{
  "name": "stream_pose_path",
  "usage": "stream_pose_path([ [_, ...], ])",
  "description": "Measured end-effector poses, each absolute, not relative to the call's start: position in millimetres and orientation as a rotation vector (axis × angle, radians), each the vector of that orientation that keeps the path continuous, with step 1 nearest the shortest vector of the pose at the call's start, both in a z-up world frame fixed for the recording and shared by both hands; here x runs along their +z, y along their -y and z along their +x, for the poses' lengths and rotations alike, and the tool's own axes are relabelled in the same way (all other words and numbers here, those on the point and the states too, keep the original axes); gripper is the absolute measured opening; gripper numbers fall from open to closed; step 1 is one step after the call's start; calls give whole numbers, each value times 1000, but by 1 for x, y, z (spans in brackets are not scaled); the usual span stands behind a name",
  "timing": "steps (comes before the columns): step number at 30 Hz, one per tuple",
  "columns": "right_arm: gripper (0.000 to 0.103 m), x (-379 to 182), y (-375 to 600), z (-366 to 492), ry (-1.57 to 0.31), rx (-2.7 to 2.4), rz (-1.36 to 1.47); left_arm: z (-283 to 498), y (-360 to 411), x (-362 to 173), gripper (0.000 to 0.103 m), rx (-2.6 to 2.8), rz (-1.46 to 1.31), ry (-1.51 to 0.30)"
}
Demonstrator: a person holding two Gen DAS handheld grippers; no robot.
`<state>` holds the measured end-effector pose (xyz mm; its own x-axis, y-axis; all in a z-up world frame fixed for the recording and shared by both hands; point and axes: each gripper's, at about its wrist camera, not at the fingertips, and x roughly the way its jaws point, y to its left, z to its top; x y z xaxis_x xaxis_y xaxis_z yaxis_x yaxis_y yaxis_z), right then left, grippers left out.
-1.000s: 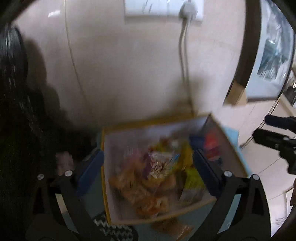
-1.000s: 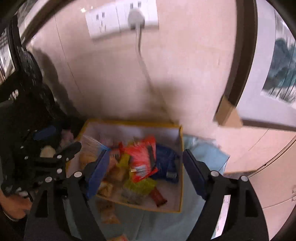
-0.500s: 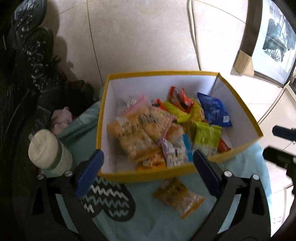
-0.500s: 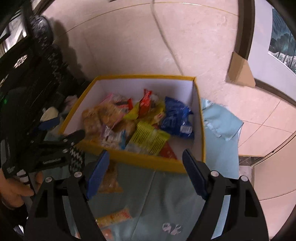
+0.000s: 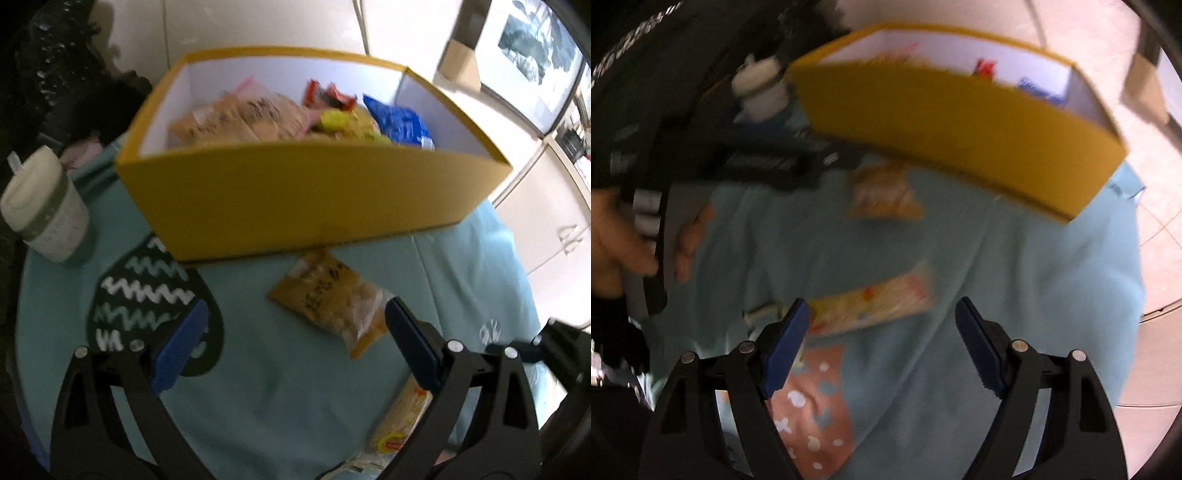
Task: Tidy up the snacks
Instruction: 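Grasp the brown peanut bag with the left tool while the right tool grasps the long rice-cake bar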
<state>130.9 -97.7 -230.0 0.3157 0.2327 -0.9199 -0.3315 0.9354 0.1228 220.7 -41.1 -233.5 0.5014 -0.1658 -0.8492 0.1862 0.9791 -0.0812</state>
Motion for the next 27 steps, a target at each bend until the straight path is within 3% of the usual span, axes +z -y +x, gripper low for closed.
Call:
stream_pose_path([
  [11, 81, -266, 63, 140, -1223, 204, -9, 253, 76, -274, 101, -143, 65, -1045],
  [15, 66, -272, 49, 145, -1232, 262, -41, 254, 82, -284, 101, -150, 98, -1051],
  [16, 60, -271, 48, 144, -1230, 278, -55, 251, 79, -289, 97, -175, 113, -1056],
  [18, 49, -269, 53, 145, -1243, 306, -31, 243, 78, -289, 72, -221, 151, -1021],
  [19, 41, -268, 57, 147, -1250, 310, -12, 235, 78, -288, 46, -271, 200, -984],
  [20, 37, -267, 62, 149, -1256, 313, 18, 230, 77, -286, 39, -303, 219, -974],
  [22, 29, -267, 76, 151, -1268, 306, 84, 225, 68, -286, 35, -319, 199, -982],
  [27, 25, -266, 87, 148, -1269, 296, 120, 213, 45, -284, 34, -308, 156, -982],
])
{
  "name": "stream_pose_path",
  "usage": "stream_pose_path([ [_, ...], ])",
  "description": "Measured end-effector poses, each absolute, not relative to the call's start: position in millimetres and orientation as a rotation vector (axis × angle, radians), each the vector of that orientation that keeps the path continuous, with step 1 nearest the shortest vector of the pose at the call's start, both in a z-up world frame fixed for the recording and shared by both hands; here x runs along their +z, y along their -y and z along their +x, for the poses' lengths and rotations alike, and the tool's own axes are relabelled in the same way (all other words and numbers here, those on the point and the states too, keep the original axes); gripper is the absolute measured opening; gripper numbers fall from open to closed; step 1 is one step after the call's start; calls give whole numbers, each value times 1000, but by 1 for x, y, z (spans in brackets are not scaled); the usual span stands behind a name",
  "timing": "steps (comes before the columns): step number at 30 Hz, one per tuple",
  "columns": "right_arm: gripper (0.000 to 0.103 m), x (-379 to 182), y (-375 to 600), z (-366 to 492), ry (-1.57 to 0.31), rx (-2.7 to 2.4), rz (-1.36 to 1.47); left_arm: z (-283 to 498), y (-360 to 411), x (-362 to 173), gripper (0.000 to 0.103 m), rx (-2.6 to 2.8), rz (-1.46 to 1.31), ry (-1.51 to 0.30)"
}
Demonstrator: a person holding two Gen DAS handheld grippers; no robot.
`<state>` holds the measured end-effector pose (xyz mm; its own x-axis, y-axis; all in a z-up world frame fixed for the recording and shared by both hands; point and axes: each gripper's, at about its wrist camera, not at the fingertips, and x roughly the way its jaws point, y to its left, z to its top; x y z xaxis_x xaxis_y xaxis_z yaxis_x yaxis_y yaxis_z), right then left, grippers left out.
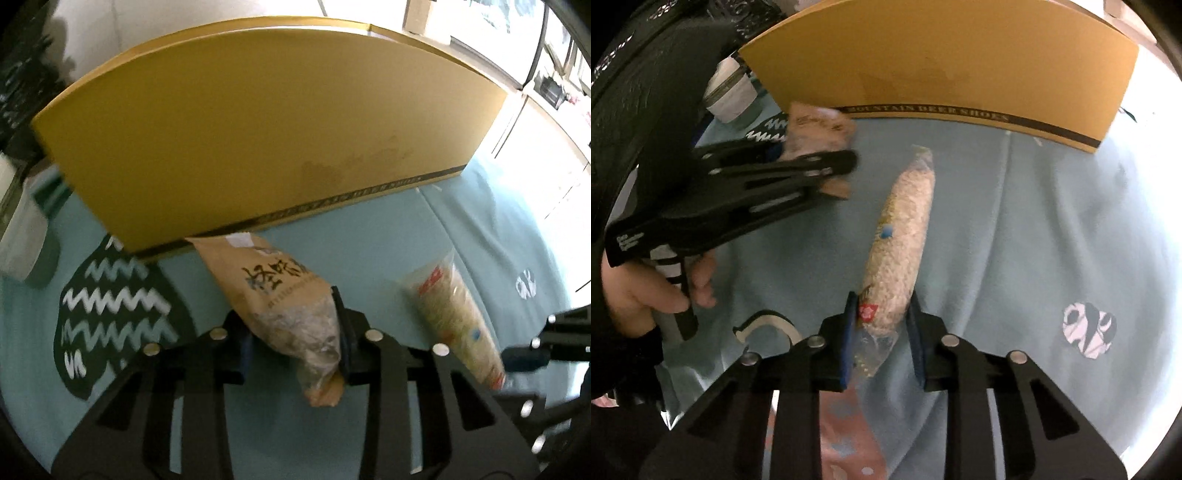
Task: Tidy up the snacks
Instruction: 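Grasp the brown peanut bag with the left tool while the right tool grasps the long rice-cake bar, then carry both snacks over the yellow box and open both tools to drop them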
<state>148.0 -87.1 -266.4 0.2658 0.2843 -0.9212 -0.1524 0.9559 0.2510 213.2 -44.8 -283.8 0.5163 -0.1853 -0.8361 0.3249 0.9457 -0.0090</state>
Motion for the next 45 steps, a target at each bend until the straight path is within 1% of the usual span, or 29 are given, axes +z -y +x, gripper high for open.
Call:
stream_pose_path([
  [3, 26, -266, 89, 150, -1269, 298, 133, 204, 35, -283, 34, -295, 136, -972],
  [6, 29, -262, 93, 152, -1259, 273, 109, 196, 26, -285, 40, -295, 104, -969],
  [7, 31, -260, 93, 156, -1256, 271, 107, 195, 24, -285, 44, -287, 103, -965],
  [8, 32, -259, 93, 163, -1251, 269, 106, 196, 23, -283, 54, -285, 91, -959],
  [9, 35, -261, 93, 160, -1244, 268, 108, 196, 23, -281, 62, -281, 75, -952],
  [10, 38, -260, 90, 163, -1241, 271, 115, 198, 21, -276, 74, -270, 53, -935],
  [12, 40, -262, 82, 174, -1243, 263, 96, 200, 18, -270, 81, -275, 13, -904],
  [13, 40, -263, 79, 178, -1245, 257, 86, 202, 20, -269, 88, -252, 33, -901],
  [14, 40, -265, 78, 180, -1248, 252, 81, 206, 23, -273, 88, -228, 56, -915],
  [15, 40, -269, 75, 183, -1260, 252, 81, 211, 23, -282, 88, -199, 74, -964],
  [16, 38, -271, 77, 184, -1266, 251, 75, 215, 21, -288, 88, -176, 74, -999],
  [17, 36, -274, 74, 185, -1272, 246, 54, 215, 17, -291, 86, -161, 67, -1009],
  [19, 30, -273, 82, 180, -1271, 239, 49, 212, 13, -291, 85, -144, 67, -989],
  [23, 29, -274, 89, 179, -1270, 234, 72, 203, 1, -289, 85, -131, 49, -965],
  [24, 29, -274, 89, 179, -1269, 232, 68, 201, -1, -288, 83, -128, 38, -959],
  [25, 29, -274, 89, 177, -1267, 230, 65, 197, -4, -288, 69, -123, 42, -951],
  [26, 29, -274, 89, 176, -1266, 230, 64, 193, -5, -287, 52, -125, 51, -942],
  [27, 28, -274, 90, 176, -1268, 232, 68, 190, -6, -286, 50, -130, 72, -943],
  [28, 25, -275, 87, 179, -1272, 234, 78, 188, -7, -285, 45, -135, 78, -945],
  [29, 25, -274, 91, 177, -1275, 237, 88, 186, -9, -284, 43, -148, 79, -950],
  [37, 25, -254, 114, 161, -1247, 240, 141, 163, -27, -277, 41, -107, 55, -959],
  [45, 25, -223, 137, 146, -1192, 229, 188, 146, -20, -248, 41, -105, 57, -917],
])
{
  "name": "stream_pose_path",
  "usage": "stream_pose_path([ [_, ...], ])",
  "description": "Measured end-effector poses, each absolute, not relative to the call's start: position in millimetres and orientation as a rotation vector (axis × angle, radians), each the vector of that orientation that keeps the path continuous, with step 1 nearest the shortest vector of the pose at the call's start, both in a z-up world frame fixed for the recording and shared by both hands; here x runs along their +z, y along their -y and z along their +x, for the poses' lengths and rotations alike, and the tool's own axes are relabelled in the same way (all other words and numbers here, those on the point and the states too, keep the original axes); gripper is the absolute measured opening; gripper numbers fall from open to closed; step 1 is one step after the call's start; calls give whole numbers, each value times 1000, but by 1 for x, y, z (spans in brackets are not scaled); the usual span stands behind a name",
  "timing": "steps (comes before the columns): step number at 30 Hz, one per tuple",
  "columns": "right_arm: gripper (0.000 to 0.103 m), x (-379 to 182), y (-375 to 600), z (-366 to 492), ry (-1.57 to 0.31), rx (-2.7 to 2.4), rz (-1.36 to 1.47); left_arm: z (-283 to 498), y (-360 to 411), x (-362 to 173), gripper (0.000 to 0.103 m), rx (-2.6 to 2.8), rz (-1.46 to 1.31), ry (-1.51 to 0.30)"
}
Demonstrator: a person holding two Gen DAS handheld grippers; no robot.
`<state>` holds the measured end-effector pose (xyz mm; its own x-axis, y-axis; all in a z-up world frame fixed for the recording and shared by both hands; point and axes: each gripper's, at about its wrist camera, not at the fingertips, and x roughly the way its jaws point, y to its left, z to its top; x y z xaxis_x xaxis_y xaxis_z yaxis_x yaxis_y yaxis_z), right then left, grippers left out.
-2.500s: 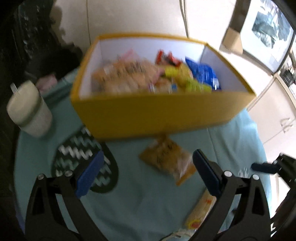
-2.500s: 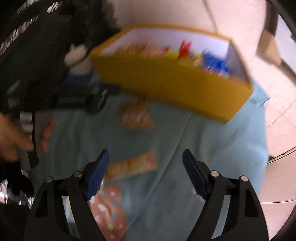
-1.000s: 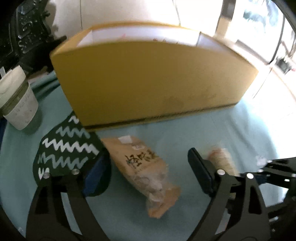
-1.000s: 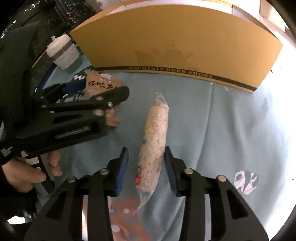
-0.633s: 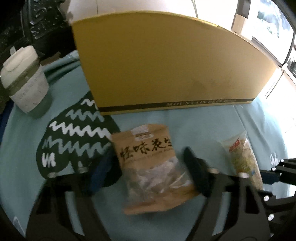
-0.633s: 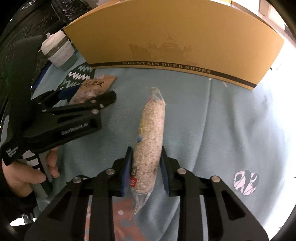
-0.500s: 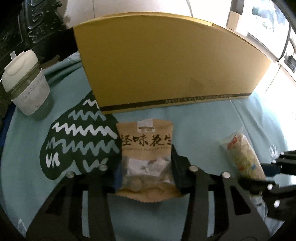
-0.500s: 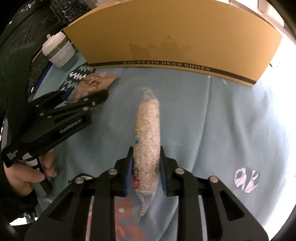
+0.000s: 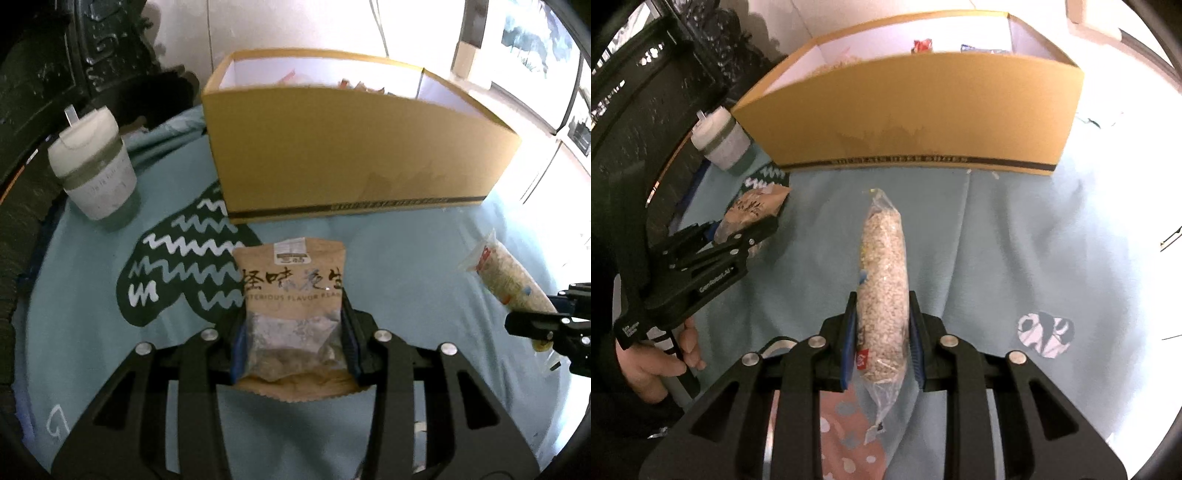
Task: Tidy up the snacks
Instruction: 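Carry both snacks over the yellow box and open both tools to drop them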
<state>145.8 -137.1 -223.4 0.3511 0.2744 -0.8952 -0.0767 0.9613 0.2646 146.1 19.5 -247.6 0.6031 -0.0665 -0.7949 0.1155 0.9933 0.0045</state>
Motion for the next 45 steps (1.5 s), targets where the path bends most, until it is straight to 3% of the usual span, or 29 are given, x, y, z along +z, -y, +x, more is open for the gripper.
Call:
stream_pose_path([
  [15, 25, -158, 155, 107, -1066, 248, 226, 114, 12, -175, 42, -147, 57, -801],
  [27, 25, -82, 182, 94, -895, 245, 255, 93, 22, -79, 42, -192, 28, -635],
  [41, 25, 32, 185, 170, -711, 243, 175, 174, 53, 25, 43, -194, 21, -508],
  [45, 25, 42, 183, 205, -710, 234, 165, 208, 62, 36, 43, -188, 47, -506],
])
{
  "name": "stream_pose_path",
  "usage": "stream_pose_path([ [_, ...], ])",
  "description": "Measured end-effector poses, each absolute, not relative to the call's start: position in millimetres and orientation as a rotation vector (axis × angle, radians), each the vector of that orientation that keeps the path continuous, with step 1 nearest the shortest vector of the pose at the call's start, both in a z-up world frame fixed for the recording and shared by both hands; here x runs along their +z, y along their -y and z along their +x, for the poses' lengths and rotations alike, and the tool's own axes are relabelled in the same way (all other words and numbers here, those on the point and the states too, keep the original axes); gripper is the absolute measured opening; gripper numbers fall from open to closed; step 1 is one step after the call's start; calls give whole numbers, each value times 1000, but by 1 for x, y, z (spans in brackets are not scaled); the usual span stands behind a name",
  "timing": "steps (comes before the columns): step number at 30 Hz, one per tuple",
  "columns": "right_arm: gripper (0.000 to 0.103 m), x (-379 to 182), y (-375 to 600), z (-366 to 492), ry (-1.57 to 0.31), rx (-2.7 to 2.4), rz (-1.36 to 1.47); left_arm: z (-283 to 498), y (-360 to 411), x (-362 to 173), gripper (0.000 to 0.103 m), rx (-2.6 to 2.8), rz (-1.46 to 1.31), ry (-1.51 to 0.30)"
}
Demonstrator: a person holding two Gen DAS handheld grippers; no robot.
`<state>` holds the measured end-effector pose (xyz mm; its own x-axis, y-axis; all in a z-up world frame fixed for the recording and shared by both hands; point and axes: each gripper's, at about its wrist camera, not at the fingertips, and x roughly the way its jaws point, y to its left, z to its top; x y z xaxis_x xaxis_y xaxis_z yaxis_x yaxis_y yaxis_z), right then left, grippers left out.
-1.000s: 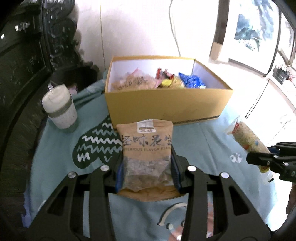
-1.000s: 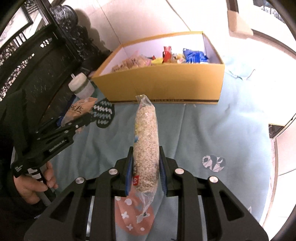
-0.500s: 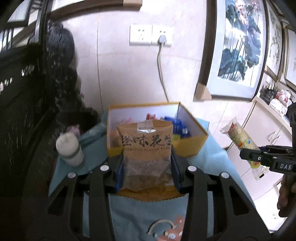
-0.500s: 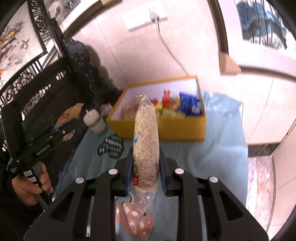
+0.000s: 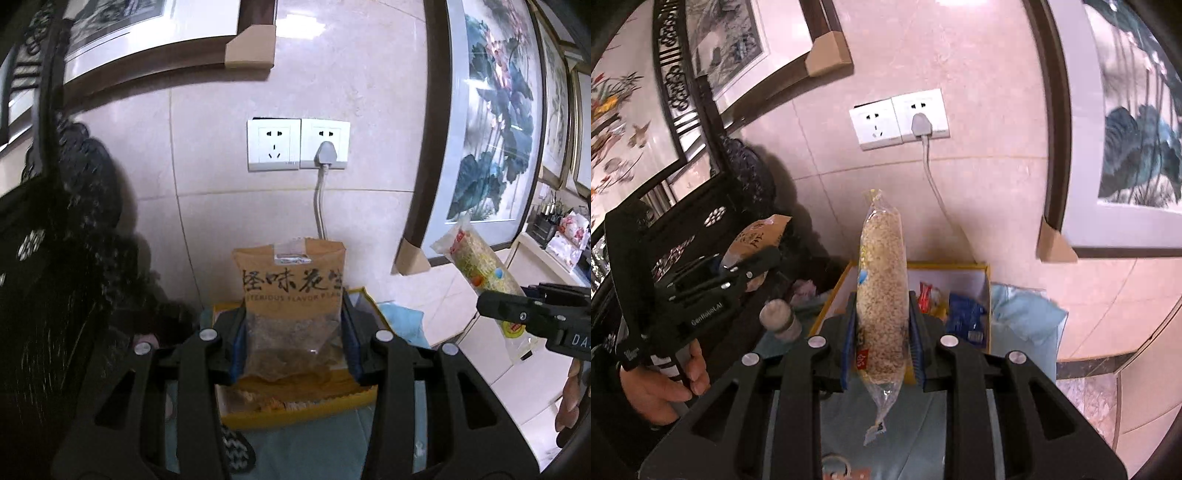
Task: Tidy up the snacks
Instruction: 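Carry both snacks over the yellow box and open both tools to drop them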
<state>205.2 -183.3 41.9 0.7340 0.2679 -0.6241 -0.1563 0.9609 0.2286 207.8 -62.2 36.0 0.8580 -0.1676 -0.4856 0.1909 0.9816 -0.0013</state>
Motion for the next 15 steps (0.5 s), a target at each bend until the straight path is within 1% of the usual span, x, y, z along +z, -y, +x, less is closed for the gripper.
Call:
stream_pose_path([
  [4, 25, 38, 182, 244, -734, 221, 174, 247, 69, 31, 43, -172, 65, -530],
  [6, 27, 30, 182, 269, -765, 232, 197, 268, 70, 23, 47, -154, 83, -543],
  [7, 41, 24, 183, 281, -790, 243, 210, 282, 70, 15, 71, -150, 94, -555],
  [8, 52, 12, 185, 298, -830, 225, 222, 293, 69, 7, 98, -146, 93, -575],
  [9, 61, 4, 186, 307, -848, 187, 215, 303, 67, -3, 101, -127, 89, -599],
  [12, 61, -22, 190, 322, -902, 124, 193, 325, 59, -37, 101, -86, 73, -734],
  [15, 61, -41, 191, 313, -911, 130, 189, 319, 49, -63, 101, -65, 66, -776],
])
